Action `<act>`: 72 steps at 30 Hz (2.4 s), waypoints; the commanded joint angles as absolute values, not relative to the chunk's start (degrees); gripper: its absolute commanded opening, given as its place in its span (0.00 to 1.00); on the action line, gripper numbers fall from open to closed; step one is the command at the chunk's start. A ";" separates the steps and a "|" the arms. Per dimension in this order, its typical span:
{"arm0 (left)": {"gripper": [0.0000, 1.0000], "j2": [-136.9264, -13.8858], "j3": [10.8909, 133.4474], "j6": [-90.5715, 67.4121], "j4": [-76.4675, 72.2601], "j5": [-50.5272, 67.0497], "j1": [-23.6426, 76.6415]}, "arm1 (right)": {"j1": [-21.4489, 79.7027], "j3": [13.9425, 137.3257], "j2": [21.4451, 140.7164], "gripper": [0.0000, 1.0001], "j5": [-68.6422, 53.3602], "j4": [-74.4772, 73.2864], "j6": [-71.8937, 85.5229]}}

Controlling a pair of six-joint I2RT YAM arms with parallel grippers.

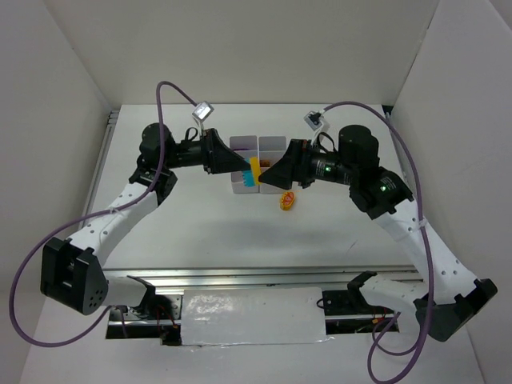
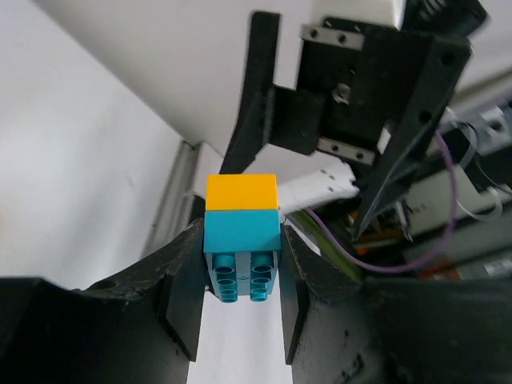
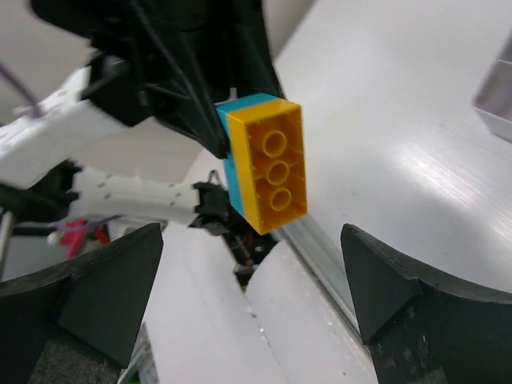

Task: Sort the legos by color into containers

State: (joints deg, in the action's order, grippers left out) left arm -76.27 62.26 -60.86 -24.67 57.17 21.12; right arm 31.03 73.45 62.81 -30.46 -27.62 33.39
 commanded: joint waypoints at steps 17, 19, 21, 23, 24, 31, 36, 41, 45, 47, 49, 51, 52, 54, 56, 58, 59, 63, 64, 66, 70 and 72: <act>0.00 -74.88 61.96 -67.60 -46.86 68.73 21.62 | 32.61 70.93 66.36 0.41 -47.90 -5.10 45.62; 0.00 -74.79 62.75 -65.75 -42.40 67.95 21.71 | 32.96 70.75 66.62 0.36 -47.73 -5.01 45.44; 0.00 -74.79 63.63 -62.16 -38.17 67.15 21.71 | 33.05 70.49 66.27 0.18 -47.29 -4.57 45.00; 0.00 -74.97 65.03 -60.39 -33.32 66.27 21.71 | 33.13 70.31 66.09 0.00 -46.24 -5.44 44.04; 0.00 -75.14 65.39 -59.60 -32.35 66.10 21.71 | 33.22 70.14 65.75 0.00 -45.62 -5.62 42.90; 0.00 -75.68 66.36 -61.08 -34.01 68.46 21.10 | 31.12 62.86 61.09 0.00 -44.55 -0.18 40.25; 0.00 -73.83 64.60 -62.48 -37.08 69.78 19.78 | 25.93 58.19 59.42 0.00 -50.01 10.02 45.70; 0.00 -72.42 62.49 -63.81 -40.70 69.52 18.90 | 23.91 58.44 59.15 0.00 -51.06 9.93 45.62; 0.00 -71.63 62.84 -62.14 -38.06 68.82 18.02 | 22.94 60.11 60.20 0.00 -51.07 7.83 43.87; 0.00 -71.02 63.89 -57.34 -31.52 66.72 17.32 | 22.77 61.61 60.29 0.00 -49.14 3.46 40.63; 0.00 -70.49 65.99 -52.15 -24.21 64.70 17.05 | 22.76 63.44 60.29 0.00 -45.81 -2.24 37.28; 0.00 -70.31 67.58 -46.33 -16.02 62.67 16.96 | 22.94 64.51 60.12 0.00 -42.21 -6.13 31.84; 0.00 -69.88 68.63 -45.27 -14.69 62.32 16.88 | 22.94 65.29 60.03 0.00 -38.36 -10.15 29.64; 0.00 -68.91 70.04 -42.90 -9.95 58.29 16.35 | 23.90 64.08 59.94 0.00 -29.68 -13.51 23.66; 0.00 -67.33 71.45 -40.35 -1.65 49.52 15.21 | 24.34 62.59 62.13 0.00 -25.77 -14.24 18.73; 0.00 -66.62 74.96 -38.68 6.64 41.00 13.90 | 24.69 63.01 64.76 0.00 -20.34 -15.55 15.49; 0.00 -66.71 76.62 -38.58 15.55 31.30 13.45 | 26.00 64.06 67.47 0.00 -18.82 -15.99 14.42; 0.00 -66.19 83.22 -42.70 33.08 9.57 10.47 | 32.32 68.97 74.78 0.00 -8.11 -16.61 8.28; 0.00 -65.92 83.75 -43.50 35.48 6.01 10.29 | 33.74 70.30 78.19 0.00 -4.00 -17.13 4.96; 0.00 -65.05 85.42 -45.95 41.97 -3.81 10.02 | 36.98 74.17 81.55 0.00 -0.37 -17.93 1.77; 0.00 -63.90 85.87 -46.33 43.86 -7.74 9.41 | 39.98 78.83 89.28 0.00 2.99 -17.93 -5.96; 0.00 -63.20 84.30 -45.36 42.81 -5.20 9.41 | 42.00 80.24 91.13 0.00 3.78 -17.14 -10.95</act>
State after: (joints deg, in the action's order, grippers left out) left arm -64.73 84.03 -45.28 39.72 -0.51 9.63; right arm 40.14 76.12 90.04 -1.58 -18.24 -0.95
